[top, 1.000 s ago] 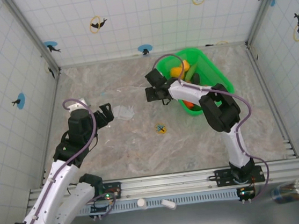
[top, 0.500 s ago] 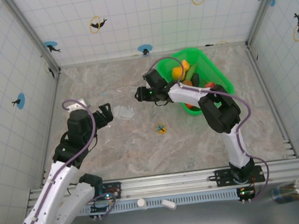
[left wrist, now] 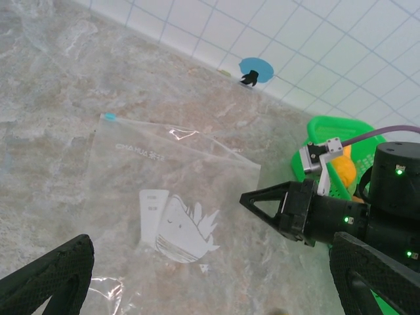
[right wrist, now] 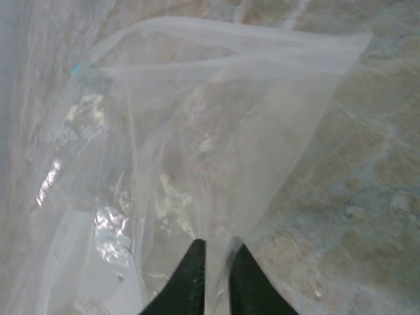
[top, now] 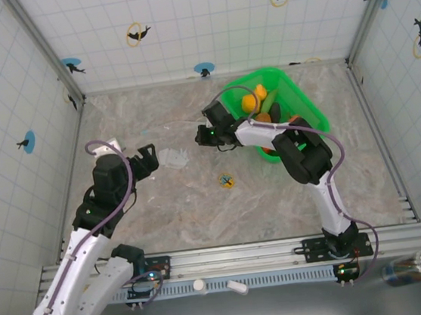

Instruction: Place the food in the zip-top bag and seal the zipper

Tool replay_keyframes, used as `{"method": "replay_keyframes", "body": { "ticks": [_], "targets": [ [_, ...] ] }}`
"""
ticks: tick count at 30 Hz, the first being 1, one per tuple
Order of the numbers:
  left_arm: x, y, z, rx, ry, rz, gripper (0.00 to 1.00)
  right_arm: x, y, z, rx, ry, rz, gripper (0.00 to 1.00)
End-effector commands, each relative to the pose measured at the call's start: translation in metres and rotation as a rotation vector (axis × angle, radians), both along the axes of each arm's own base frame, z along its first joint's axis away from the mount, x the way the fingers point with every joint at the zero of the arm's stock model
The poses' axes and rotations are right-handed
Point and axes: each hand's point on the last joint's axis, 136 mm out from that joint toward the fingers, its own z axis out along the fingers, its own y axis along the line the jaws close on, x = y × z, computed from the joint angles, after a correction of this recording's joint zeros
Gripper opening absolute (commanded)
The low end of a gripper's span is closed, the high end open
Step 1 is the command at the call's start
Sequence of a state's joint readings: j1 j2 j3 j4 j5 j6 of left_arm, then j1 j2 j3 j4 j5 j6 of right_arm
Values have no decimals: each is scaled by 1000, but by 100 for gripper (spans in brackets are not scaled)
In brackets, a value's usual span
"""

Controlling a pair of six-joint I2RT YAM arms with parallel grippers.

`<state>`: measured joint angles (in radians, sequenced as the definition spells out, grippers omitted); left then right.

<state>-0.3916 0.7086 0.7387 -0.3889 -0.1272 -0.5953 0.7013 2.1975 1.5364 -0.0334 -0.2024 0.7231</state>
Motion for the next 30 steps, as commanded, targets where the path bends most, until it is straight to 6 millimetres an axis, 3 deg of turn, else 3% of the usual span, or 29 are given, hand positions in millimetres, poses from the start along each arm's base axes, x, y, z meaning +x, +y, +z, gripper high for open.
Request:
{"method": "replay_keyframes", "body": {
  "ticks": [1,5,10,16,20,23,26,30],
  "targets": [
    [0,-1,17,-34,-27,1,94,5,6,12,9,-55,6,0],
    [5,-4,22,-45,-18,6,94,10,11,63,47,-169,35,0],
    [15,-13,44,-144,-8,21,94,5,12,152,-1,-471,93,0],
    [35,-35,90,-392,-12,-32,93,-43,5,225,-118,-1040,163,0],
    [44,-35,109,-517,0,-37,94,-67,2,243,-198,-1274,272,0],
    [49,-30,123,-565,-1,-35,95,-91,4,244,-276,-1460,439,0],
    [56,-24,123,-576,33,-34,96,-116,10,227,-408,-1612,651,0],
    [60,-30,95,-519,119,-85,96,-156,11,197,-540,-1728,866,0]
  ]
}}
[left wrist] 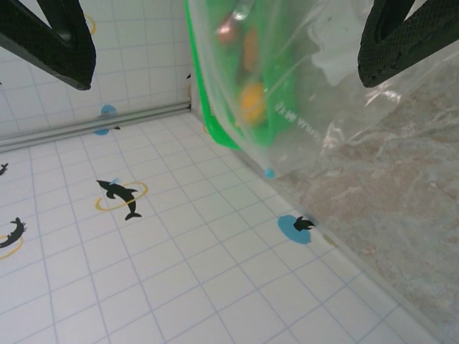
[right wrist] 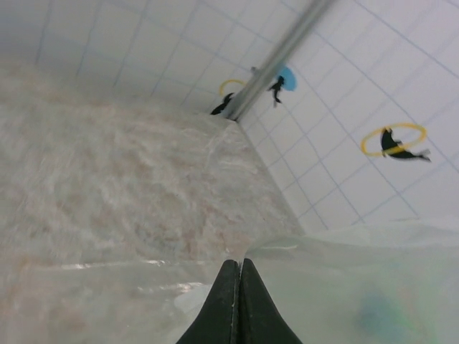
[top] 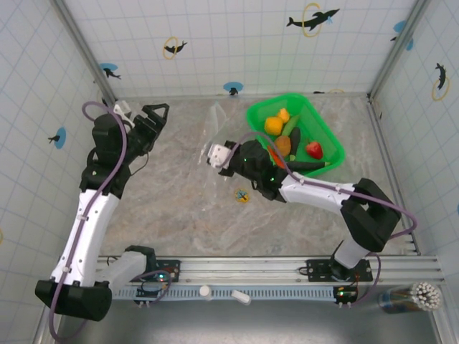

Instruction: Place the food in the zip-top bag and seal the zipper

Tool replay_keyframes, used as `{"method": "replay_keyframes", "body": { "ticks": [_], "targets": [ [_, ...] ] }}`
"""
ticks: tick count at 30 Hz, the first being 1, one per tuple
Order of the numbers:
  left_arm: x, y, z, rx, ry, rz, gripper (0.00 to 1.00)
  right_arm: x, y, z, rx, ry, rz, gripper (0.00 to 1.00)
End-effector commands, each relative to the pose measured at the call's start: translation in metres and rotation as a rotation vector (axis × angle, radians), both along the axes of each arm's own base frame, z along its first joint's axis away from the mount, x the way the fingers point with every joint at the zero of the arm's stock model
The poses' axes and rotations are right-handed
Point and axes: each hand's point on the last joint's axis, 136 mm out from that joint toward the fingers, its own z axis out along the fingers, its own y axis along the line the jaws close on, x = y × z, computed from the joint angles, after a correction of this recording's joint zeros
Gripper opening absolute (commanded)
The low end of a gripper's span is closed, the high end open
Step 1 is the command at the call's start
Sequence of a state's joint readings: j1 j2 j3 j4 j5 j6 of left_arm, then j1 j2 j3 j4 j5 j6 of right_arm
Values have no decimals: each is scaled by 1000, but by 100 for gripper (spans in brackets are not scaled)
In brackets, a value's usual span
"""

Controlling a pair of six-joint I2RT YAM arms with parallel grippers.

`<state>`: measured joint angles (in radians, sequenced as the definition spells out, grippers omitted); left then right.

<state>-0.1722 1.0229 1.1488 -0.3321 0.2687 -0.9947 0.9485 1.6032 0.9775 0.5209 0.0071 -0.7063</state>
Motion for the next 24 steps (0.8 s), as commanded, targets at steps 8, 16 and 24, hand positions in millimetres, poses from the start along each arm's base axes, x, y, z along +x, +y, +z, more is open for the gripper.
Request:
{"method": "replay_keyframes", "body": {
  "ticks": [8,16,24],
  "targets": [
    [-21,-24,-74,129,160,-237,90,-87,-9,-48,-383,-511,191,0],
    [-20,-5,-82,172,218,-127,93,-51,0,-17,-346,-487,32,0],
    [-10,34,-39,202,138,122,94,18,28,102,-193,-585,-110,0]
  ]
}}
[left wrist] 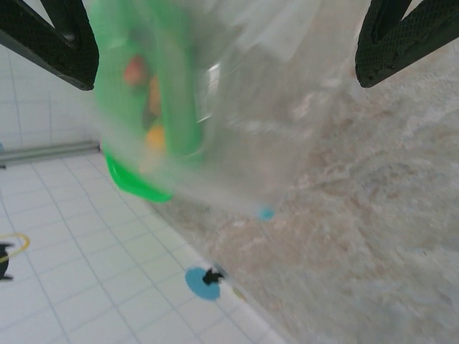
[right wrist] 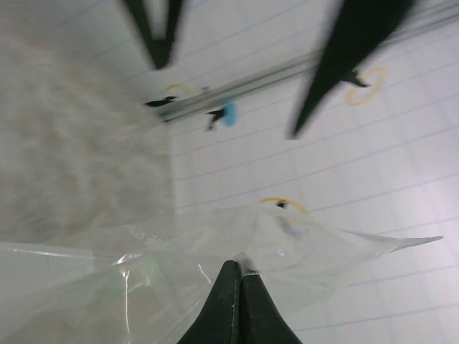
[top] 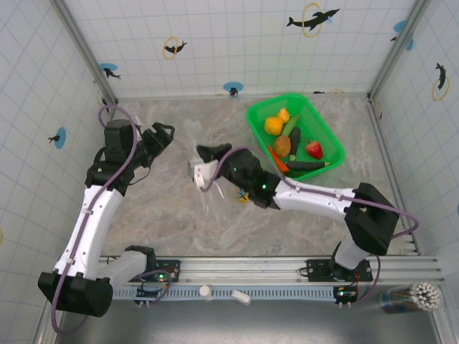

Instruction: Place the food in the zip-top bag and seal the zipper

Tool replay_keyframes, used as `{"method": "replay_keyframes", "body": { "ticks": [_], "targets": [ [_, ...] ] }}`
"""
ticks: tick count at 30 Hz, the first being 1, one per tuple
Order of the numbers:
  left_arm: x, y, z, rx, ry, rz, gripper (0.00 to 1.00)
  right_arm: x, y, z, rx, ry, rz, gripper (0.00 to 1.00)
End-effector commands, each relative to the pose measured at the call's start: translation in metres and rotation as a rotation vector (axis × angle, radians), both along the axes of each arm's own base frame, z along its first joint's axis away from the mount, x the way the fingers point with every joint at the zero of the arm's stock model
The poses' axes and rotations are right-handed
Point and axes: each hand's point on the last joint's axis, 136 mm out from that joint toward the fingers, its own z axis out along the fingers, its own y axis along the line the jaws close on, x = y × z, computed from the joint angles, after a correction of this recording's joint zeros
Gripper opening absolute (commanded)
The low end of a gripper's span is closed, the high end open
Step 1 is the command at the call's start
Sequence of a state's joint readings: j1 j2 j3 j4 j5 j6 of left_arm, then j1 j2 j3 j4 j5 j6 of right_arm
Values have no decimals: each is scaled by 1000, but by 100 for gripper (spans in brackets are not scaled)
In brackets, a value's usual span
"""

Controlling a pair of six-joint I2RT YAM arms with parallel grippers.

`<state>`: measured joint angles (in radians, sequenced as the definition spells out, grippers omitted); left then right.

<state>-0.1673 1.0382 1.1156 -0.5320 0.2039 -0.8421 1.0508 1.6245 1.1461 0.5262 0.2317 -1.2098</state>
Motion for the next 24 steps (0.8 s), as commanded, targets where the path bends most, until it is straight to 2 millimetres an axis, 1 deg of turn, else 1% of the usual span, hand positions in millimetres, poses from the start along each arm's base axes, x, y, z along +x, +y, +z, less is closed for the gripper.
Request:
{"method": "replay_keyframes", "body": {
  "ticks": [1,2,4,6,9,10,11,14,16,17,18,19,20,21,22,24],
  "targets": [
    [2,21,28,19,-58,121,94,24,6,36,-9,-125,-43,0],
    [3,22,31,18,-67,128,94,27,8,41,-28,-155,-38,0],
    [3,24,33,22,-72,137,94,27,13,42,-51,-183,-9,0],
    [3,24,30,25,-67,139,94,18,18,28,-84,-194,38,0],
    [-1,25,26,30,-64,139,95,-9,22,-27,-204,-203,122,0],
    [-2,25,23,33,-61,137,95,-19,20,-51,-245,-204,138,0],
    [-6,25,19,37,-54,130,95,-30,16,-76,-290,-203,156,0],
    [-14,25,6,48,-29,117,95,-57,1,-137,-370,-181,180,0],
    [-20,23,-8,47,-4,103,95,-69,-10,-164,-416,-173,188,0],
    [-23,22,-19,45,20,92,95,-75,-15,-173,-421,-176,189,0],
    [-25,19,-27,40,40,78,95,-80,-18,-178,-415,-172,188,0],
    [-27,16,-35,32,62,61,95,-83,-20,-180,-400,-157,186,0],
    [-30,13,-51,25,100,45,95,-85,-23,-182,-394,-141,183,0],
    [-32,11,-58,21,117,34,95,-84,-25,-182,-389,-134,176,0],
    [-34,9,-63,16,129,23,95,-83,-27,-183,-385,-129,165,0],
    [-37,6,-63,11,115,-3,94,-77,-29,-178,-345,-99,134,0]
  ]
}}
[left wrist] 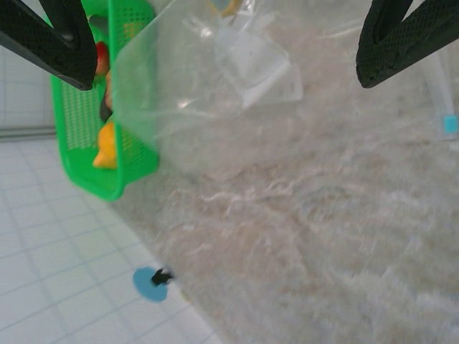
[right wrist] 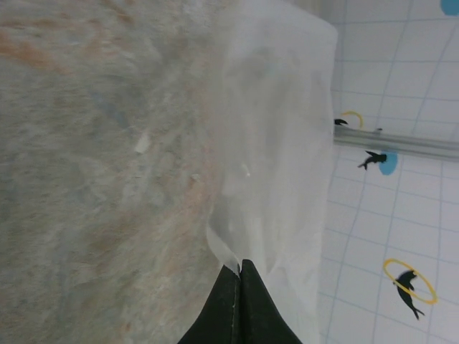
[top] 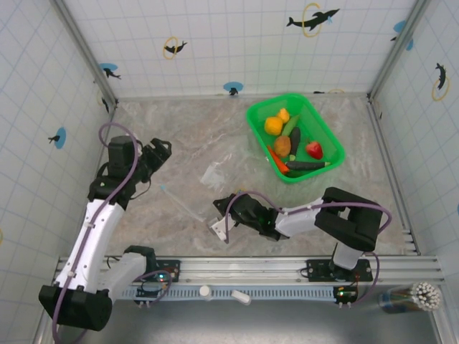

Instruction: Place the food in the zip-top bag and seal the zipper

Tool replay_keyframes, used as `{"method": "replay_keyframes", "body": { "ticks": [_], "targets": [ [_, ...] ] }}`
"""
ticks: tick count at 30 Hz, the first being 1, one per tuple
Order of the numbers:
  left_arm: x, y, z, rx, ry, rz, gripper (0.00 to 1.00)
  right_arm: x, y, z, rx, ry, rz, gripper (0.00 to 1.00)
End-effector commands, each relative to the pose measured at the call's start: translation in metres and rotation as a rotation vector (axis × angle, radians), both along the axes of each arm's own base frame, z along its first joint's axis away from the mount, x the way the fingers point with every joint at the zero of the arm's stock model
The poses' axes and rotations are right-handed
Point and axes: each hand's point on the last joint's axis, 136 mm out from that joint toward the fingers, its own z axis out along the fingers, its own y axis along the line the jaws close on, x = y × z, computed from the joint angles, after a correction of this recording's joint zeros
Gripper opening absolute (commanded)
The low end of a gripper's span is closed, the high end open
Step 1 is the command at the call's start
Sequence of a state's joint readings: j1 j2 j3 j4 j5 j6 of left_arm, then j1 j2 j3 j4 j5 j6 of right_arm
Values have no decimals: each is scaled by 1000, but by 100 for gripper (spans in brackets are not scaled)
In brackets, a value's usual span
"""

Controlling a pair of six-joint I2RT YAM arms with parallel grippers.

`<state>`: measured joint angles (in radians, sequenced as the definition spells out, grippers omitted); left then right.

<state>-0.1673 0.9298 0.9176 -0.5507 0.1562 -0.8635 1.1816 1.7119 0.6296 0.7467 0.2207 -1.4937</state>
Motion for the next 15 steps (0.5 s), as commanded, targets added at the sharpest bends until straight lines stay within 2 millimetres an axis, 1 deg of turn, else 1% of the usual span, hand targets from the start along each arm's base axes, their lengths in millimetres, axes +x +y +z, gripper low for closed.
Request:
{"method": "replay_keyframes", "body": {
  "ticks": [1,3,5,8,10,12,15],
  "targets": [
    [-10,-8,1,-20,-6,-59,93,17,4,48,201,-23,-75,0],
    [-13,-10,9,-30,-35,-72,93,27,2,54,235,18,-126,0],
    [-15,-16,18,-60,-62,-102,93,38,2,61,283,55,-179,0],
    [-19,-23,25,-125,-69,-117,92,50,3,68,333,108,-232,0],
    [-19,-20,27,-135,-66,-90,90,60,0,74,377,117,-271,0],
    [-19,-18,25,-142,-59,-70,88,66,-4,79,411,130,-300,0],
    [-21,-25,7,-216,-25,-79,84,68,-9,84,456,163,-315,0]
  ]
}}
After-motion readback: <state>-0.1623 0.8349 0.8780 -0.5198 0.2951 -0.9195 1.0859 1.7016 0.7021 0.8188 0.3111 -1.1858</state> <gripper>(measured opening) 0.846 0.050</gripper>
